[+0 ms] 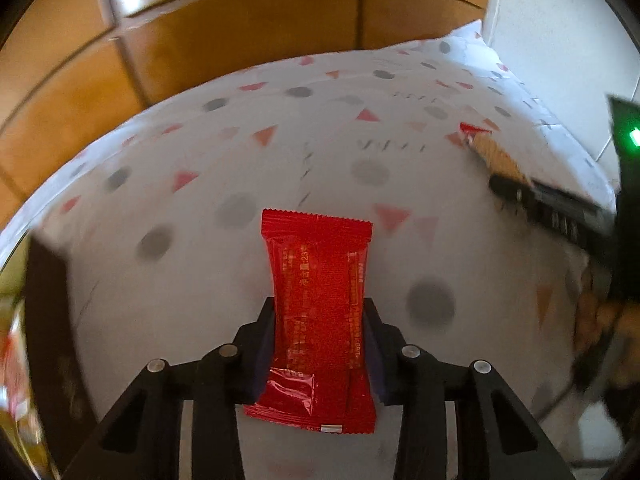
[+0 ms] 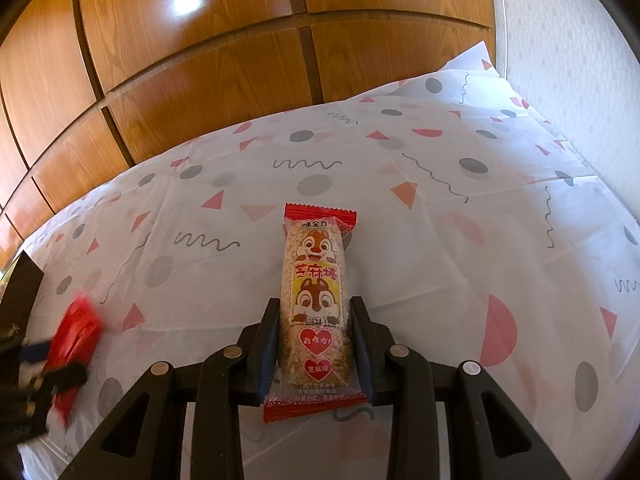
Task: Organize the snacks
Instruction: 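Carry the red bar packet over the gold tin with the left gripper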
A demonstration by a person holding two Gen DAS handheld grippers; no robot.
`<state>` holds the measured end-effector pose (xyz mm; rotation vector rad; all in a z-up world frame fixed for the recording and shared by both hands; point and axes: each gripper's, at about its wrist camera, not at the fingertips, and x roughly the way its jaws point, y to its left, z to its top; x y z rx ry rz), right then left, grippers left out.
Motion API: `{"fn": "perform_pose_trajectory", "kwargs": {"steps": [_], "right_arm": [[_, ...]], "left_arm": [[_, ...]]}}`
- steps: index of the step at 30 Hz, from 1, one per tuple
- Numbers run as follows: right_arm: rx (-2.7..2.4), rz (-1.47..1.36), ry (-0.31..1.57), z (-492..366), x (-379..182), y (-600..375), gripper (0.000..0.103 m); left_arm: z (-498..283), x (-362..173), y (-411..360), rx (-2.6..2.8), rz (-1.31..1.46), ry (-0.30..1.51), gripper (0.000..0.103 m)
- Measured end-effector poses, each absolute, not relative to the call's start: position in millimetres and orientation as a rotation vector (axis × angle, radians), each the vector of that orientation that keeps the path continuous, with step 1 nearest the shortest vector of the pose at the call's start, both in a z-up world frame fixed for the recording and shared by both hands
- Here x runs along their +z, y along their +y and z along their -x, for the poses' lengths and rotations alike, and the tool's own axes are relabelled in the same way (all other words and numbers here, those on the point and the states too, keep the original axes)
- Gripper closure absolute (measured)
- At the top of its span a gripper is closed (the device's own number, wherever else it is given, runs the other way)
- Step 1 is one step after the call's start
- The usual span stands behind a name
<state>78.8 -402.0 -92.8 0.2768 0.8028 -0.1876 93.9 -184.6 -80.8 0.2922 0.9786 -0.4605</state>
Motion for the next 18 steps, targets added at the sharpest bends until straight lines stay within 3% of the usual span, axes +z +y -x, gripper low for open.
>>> {"fn": "perform_pose_trajectory", "kwargs": {"steps": [3,18], "right_arm": [[-0.194,-0.263,0.808,-80,-93,-400,0.069],[-0.235,-0.178,0.833,-85,-92,-389,0.069]], "left_arm": [[-74,-85,-159,-0.414,-0.233,0.939,0.056],[-55,-93,-145,-0.422,-0.179,0.779,0.056]]}}
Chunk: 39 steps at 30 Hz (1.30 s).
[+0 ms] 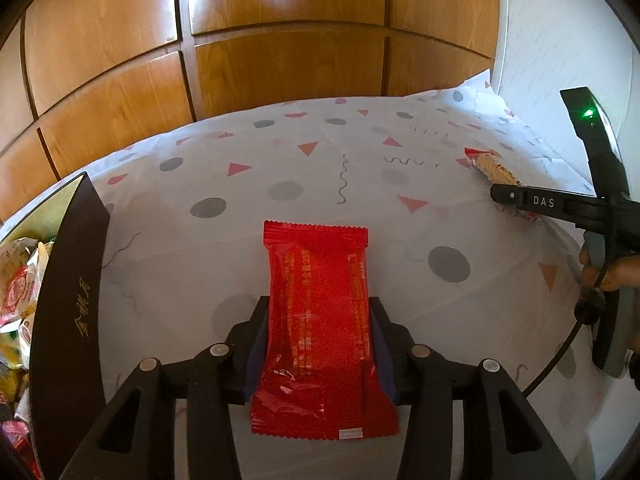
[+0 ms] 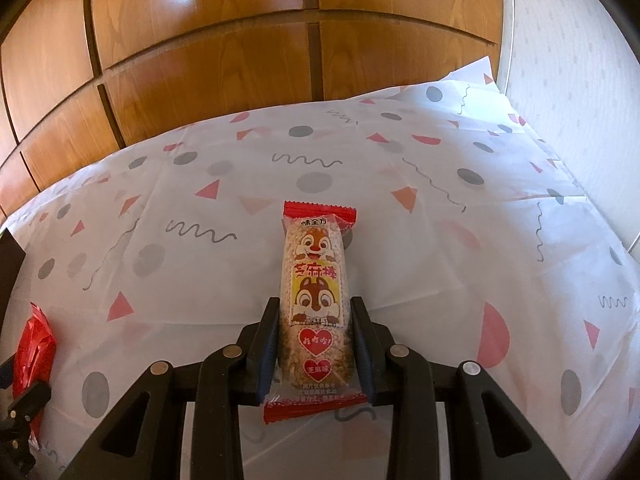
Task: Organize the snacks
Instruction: 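Carry the red bar packet over the gold tin with the left gripper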
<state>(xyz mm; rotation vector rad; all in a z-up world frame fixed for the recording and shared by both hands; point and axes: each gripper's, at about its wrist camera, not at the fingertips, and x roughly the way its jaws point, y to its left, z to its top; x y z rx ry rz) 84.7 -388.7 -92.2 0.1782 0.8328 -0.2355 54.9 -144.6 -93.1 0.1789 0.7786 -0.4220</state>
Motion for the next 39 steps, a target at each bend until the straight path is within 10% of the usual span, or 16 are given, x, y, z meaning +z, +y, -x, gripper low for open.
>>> {"fn": "perform_pose_trajectory", "kwargs": {"steps": [39], "right_arm": [[-0.19,-0.207,0.91,-101,-87,-368,0.074]], "left_arm": [[-52,-95,-139,-0.437,-0.139,0.752,0.056]]}}
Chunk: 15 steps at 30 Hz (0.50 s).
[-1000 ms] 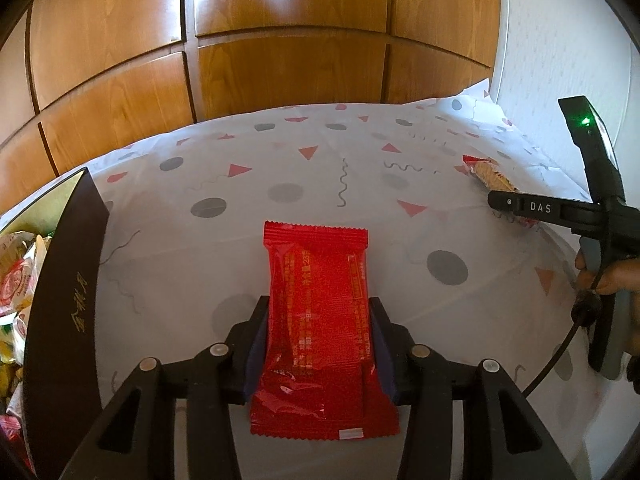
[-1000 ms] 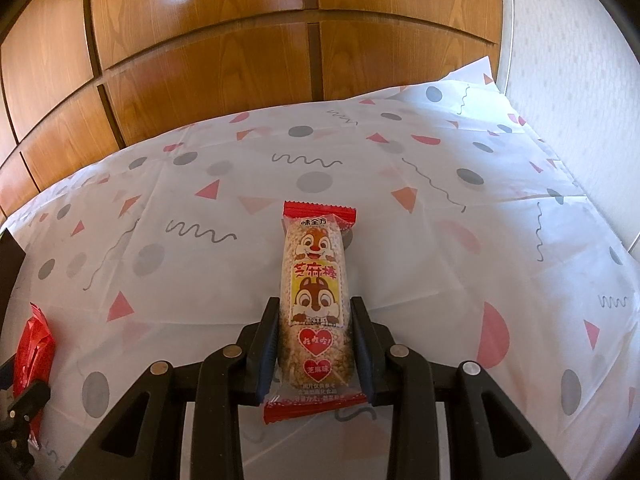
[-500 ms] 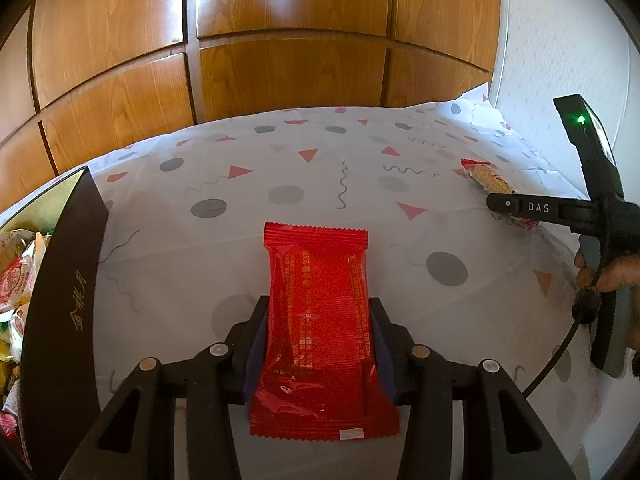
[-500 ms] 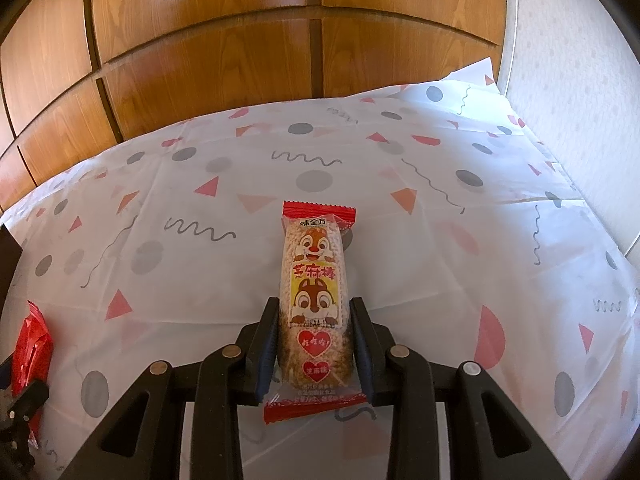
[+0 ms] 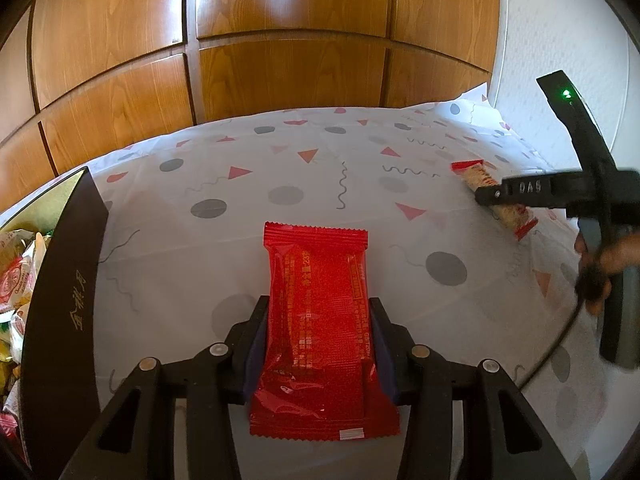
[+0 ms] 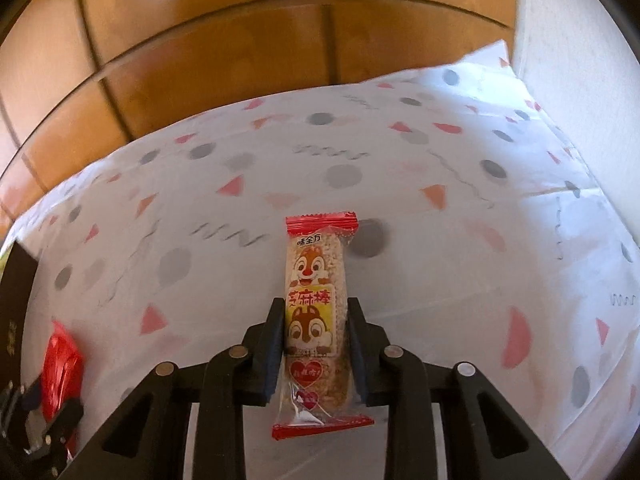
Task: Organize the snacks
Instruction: 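Carry the red bar packet over the gold tin with the left gripper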
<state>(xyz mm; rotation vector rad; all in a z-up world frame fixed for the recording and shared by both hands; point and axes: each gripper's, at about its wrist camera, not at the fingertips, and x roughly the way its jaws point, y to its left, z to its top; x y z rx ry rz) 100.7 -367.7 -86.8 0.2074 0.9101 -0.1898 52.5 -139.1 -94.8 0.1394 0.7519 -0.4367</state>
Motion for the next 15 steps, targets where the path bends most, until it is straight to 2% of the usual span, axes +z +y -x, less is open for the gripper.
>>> {"fn": "perform_pose_trajectory", "kwargs": {"steps": [4,12,15], "right_arm": [[-0.197,-0.089,0.867,-93,-93,-335,0.074],[-0.183,-0.117,0.846,-90,-96,-338,0.074],[-0.182,-0.119,0.843,-89,-96,-339,0.074]], "left_arm": [[-54,-94,-139,-0.442,-0.141,0.763,0.056],[-57,-82,-137,-0.469,-0.112,0.853,0.062],[-48,-68,-131,-0.489,-0.087,0.833,0.063]]}}
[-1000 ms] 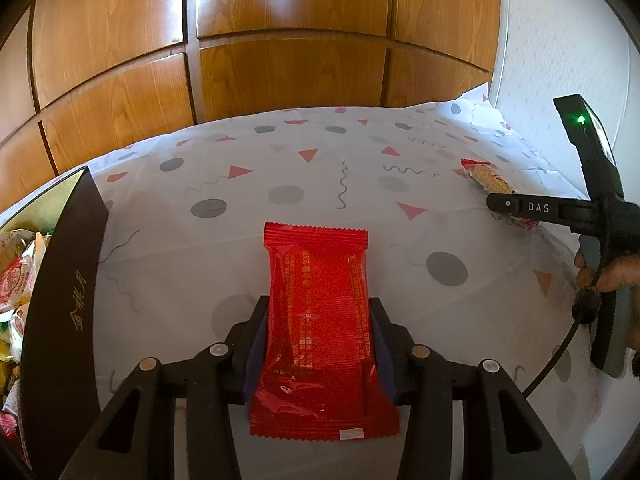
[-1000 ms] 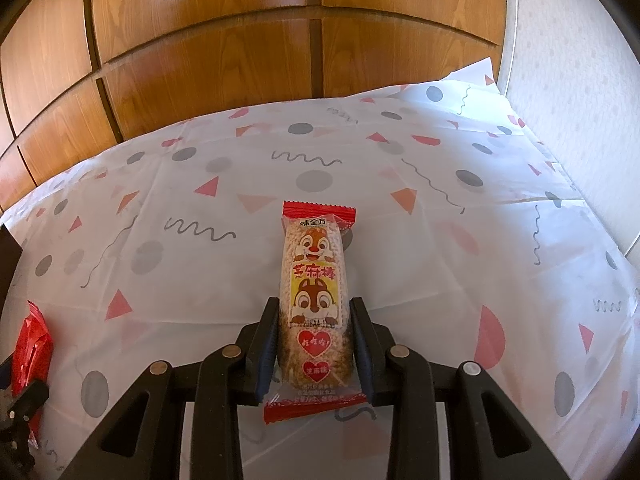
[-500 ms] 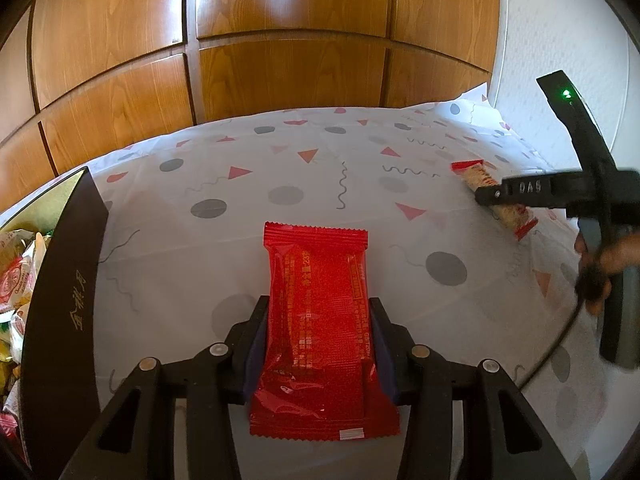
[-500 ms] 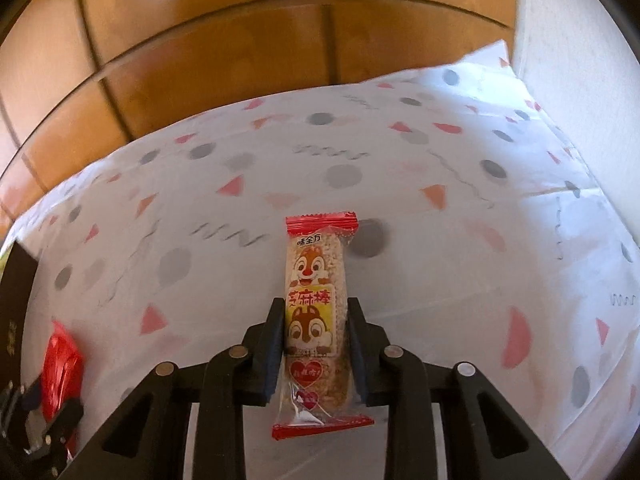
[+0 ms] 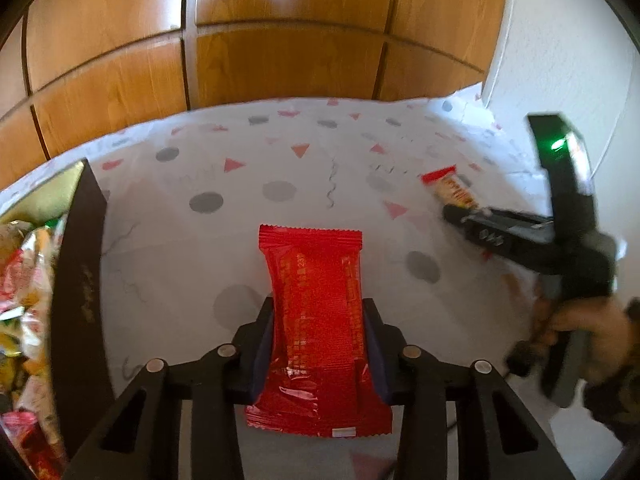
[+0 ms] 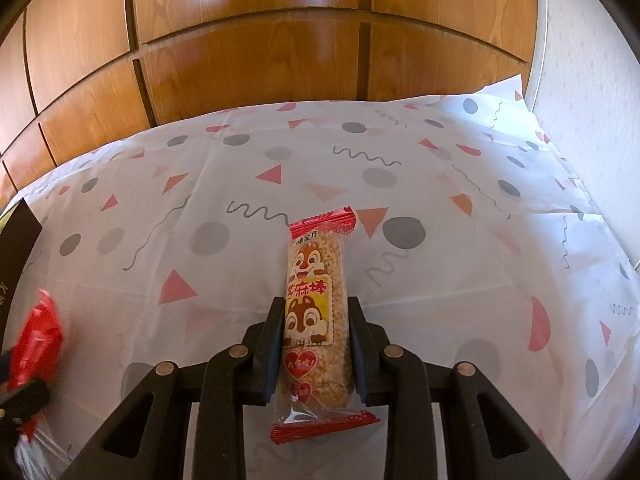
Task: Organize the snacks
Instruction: 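Carry the red bar packet over the gold tin with the left gripper, then release the red bar packet into the tin and withdraw the left gripper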
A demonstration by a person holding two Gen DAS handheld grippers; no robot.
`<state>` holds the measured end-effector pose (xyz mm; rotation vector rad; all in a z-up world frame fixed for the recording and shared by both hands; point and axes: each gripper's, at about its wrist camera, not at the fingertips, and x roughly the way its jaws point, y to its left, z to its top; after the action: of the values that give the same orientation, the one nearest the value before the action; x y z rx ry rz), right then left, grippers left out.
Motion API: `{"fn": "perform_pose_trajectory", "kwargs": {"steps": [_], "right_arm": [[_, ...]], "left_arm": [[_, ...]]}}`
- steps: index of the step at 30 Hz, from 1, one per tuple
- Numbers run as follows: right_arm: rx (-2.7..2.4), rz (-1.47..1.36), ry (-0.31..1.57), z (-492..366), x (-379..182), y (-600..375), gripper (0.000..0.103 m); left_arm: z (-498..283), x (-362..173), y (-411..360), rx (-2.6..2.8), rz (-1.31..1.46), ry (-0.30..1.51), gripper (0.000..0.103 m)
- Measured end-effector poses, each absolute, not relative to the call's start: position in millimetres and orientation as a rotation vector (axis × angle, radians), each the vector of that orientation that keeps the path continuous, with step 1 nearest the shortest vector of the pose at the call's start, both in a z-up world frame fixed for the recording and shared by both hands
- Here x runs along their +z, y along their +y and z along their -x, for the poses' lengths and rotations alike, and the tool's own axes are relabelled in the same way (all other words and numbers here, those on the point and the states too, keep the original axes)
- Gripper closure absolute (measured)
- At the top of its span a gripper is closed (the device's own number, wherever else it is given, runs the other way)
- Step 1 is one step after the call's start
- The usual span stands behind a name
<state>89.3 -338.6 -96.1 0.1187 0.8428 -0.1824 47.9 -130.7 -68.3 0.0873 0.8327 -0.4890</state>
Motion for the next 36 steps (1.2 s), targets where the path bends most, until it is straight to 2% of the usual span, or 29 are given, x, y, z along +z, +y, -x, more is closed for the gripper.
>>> {"fn": "perform_pose_trajectory", "kwargs": {"steps": [8,15,20,24,32,36], "right_arm": [[-0.175,-0.128,0.841,-89,-96,-341,0.074],[-0.17,-0.134,0.84,-90,-95,-342,0.074],[-0.168,-0.136,0.839,-90,-95,-342,0.074],[-0.168,-0.136,0.839,-90,-95,-342,0.074],[-0.168,-0.137,0.839,-90,-95,-342,0.074],[-0.168,-0.135,0.839,-90,-95,-343,0.074]], "left_arm": [[-38,-15,-71,-0.423,0.045,0.792,0.062],[-40,9,48,-0.14,0.205,0.811,0.062],[-36,-9,131,0.087,0.308,0.891,0.062],[-35,-30,158,0.16,0.338,0.952,0.062],[-48,-57,161,0.162,0.326,1.036,0.058],[-43,-57,156,0.181,0.3,1.018,0.055]]}}
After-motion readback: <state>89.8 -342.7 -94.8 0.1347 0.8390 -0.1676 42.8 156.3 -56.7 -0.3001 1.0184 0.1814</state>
